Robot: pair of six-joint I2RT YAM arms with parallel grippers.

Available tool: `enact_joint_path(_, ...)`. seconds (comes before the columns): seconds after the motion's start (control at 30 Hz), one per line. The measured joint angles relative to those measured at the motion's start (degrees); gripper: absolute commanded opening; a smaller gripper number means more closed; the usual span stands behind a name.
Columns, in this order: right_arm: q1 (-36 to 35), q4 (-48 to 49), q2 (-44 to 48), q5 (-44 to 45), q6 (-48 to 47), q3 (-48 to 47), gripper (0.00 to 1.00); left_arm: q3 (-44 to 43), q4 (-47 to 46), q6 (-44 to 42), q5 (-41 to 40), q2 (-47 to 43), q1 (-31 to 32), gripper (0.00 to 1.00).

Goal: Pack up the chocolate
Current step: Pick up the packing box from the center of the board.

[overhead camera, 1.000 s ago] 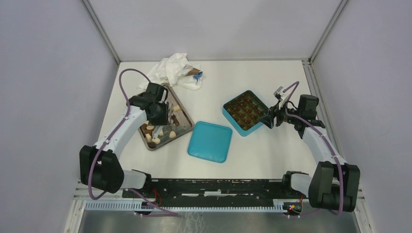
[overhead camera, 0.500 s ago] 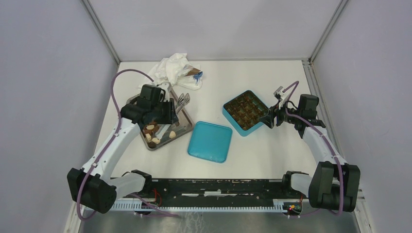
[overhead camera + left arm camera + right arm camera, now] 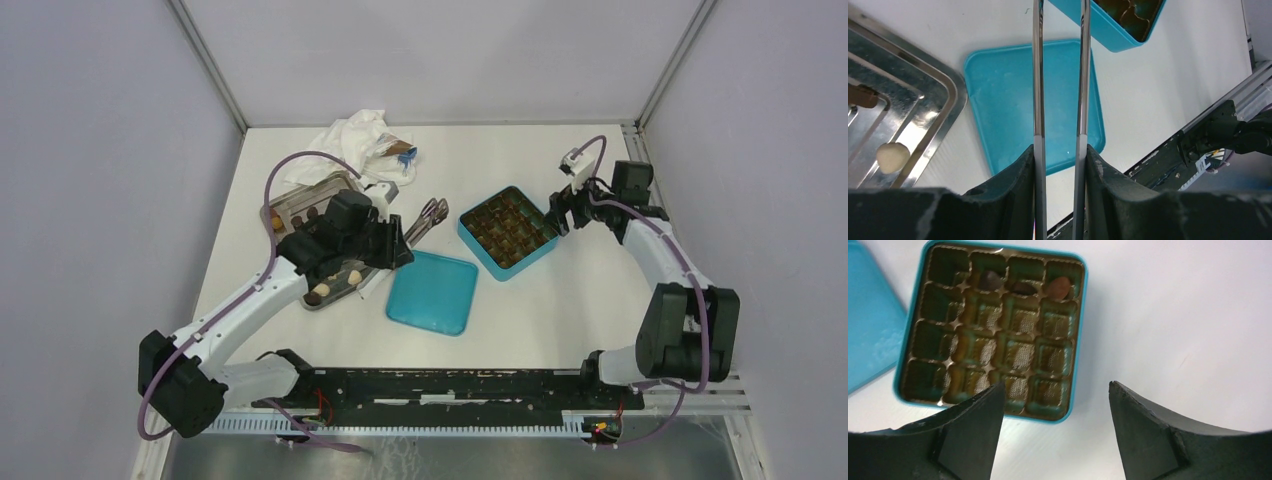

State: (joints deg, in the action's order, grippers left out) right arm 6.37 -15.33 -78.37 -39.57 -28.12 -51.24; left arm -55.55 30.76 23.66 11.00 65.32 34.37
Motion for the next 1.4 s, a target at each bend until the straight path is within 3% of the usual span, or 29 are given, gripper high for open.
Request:
enact_joint_path(0.33, -5.3, -5.5, -19.5, 5.8, -1.3, -17.7, 0.67, 2.6, -4.1, 1.6, -1.0, 0.2, 3.1, 0.02)
enact_joint_path(0.73, -7.5, -9.5, -32.0, 9.2, -1.5, -26.8, 0.46, 4.2, -4.3, 1.7, -1.9, -0.6, 3.4, 0.02)
enact_joint_path(0.93, -8.6, -9.8, -33.7, 9.1, -1.6, -27.5, 0.25, 4.2, -4.3, 1.7, -2.0, -0.6, 3.9, 0.02)
enact_joint_path(1.1, -8.7, -9.5, -34.0, 9.4, -1.6, -27.5, 0.0, 4.2, -4.3, 2.6, -2.2, -0.6, 4.9, 0.02)
enact_joint_path(1.27, -8.7, -5.6, -31.1, 10.1, -1.9, -23.2, 0.0, 4.2, -4.3, 3.6, -3.4, -0.6, 6.4, 0.02)
enact_joint_path(1.4, -8.7, -1.6, -22.9, 10.8, -2.2, -14.6, 0.0, 4.3, -4.3, 4.1, -4.1, -1.2, 7.2, 0.02)
